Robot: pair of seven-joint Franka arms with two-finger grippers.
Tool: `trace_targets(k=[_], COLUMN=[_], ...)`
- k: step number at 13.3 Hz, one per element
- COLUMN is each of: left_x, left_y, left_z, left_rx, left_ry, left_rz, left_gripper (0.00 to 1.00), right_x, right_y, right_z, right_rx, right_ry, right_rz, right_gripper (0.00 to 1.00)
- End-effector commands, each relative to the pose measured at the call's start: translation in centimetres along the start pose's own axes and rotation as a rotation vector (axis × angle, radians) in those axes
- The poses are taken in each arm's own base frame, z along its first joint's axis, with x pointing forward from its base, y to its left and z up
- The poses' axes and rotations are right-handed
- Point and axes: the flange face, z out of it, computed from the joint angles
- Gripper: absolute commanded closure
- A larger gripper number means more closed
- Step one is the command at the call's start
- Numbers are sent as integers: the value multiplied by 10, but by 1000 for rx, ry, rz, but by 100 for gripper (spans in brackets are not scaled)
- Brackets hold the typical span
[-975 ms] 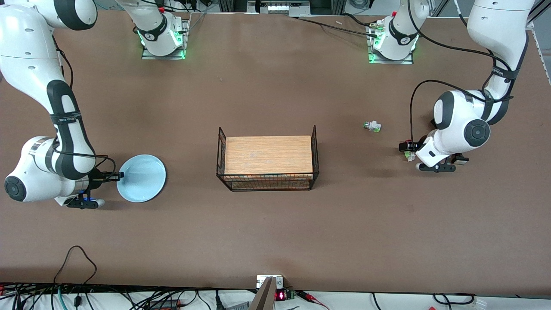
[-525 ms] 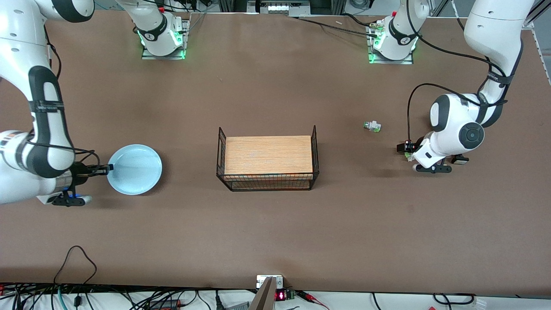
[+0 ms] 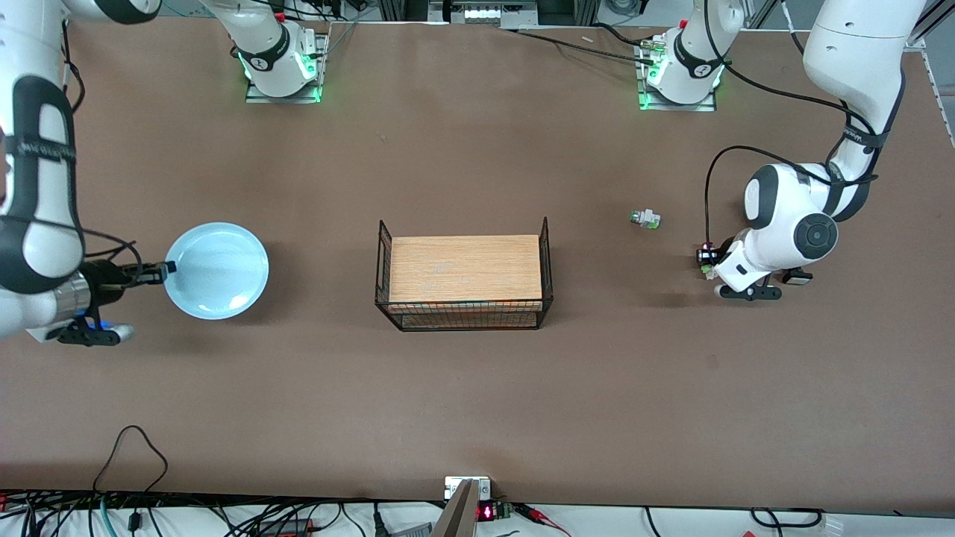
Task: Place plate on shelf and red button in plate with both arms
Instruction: 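Carry the plate over the wooden tray with the right gripper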
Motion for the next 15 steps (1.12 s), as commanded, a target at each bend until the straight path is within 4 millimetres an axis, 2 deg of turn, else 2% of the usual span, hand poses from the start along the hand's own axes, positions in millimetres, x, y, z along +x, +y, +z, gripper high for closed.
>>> trace_targets(k=[1, 3, 5, 7, 13, 15], left_x=[4, 8, 11, 12, 5, 4], left_y=[-3, -2, -9, -11, -10, -10], left_z=[-23, -52, -81, -112, -258, -285], left_rx=[-16, -18, -21, -21, -26, -25], left_ry=[1, -9, 10, 32, -61, -53], left_rz=[13, 3, -15, -21, -55, -42], left_gripper=[100, 100, 100, 100, 100, 100], right_x=[-43, -70, -85, -97, -114, -121], right_y=[-53, -89, -122, -161, -278, -316], right_z=[-32, -49, -59, -61, -34, -24], right_rx=[-14, 9, 50, 68, 62, 54], right_ry=[-17, -22, -16, -19, -20, 12], right_rz=[59, 109, 172, 208, 235, 254], right_gripper=[100, 100, 100, 100, 100, 100])
